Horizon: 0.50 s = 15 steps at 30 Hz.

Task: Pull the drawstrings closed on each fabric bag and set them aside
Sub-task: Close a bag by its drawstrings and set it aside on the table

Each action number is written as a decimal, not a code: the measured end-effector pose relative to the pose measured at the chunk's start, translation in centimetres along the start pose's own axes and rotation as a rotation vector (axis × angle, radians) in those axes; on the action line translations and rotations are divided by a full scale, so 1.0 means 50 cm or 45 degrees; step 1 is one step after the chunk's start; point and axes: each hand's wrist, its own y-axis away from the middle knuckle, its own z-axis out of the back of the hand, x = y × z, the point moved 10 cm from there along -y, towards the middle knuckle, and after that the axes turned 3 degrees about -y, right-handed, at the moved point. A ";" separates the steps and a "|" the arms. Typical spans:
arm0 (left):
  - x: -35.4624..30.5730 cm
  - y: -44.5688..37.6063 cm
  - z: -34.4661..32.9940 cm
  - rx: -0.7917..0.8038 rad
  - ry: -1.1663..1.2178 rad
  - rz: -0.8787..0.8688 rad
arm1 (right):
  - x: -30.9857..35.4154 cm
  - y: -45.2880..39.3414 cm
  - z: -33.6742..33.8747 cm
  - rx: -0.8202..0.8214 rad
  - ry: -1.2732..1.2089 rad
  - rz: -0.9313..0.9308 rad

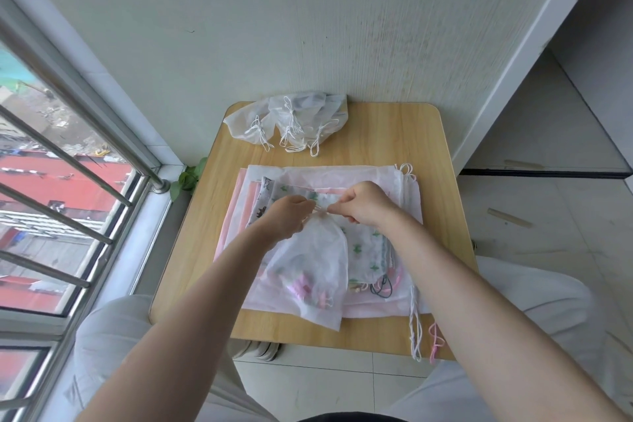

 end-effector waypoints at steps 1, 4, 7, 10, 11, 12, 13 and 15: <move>0.002 0.000 0.004 0.006 -0.131 -0.037 | 0.005 0.005 0.002 -0.003 0.091 0.034; 0.012 -0.002 0.006 0.044 -0.525 -0.145 | 0.024 0.016 -0.008 0.027 0.392 0.163; 0.018 -0.007 0.012 0.082 -0.723 -0.174 | 0.059 0.020 -0.022 -0.015 0.733 0.340; 0.009 -0.010 0.021 0.117 -0.913 -0.167 | 0.060 0.005 -0.039 -0.096 0.869 0.428; 0.005 -0.009 0.024 0.127 -0.973 -0.159 | 0.064 0.004 -0.045 -0.104 0.880 0.455; 0.001 -0.009 0.024 0.127 -1.022 -0.155 | 0.063 0.002 -0.051 -0.102 0.889 0.466; -0.002 -0.008 0.025 0.122 -1.061 -0.150 | 0.064 0.001 -0.054 -0.095 0.885 0.475; -0.013 -0.012 0.029 0.069 -1.059 -0.187 | 0.060 -0.004 -0.056 -0.072 0.871 0.443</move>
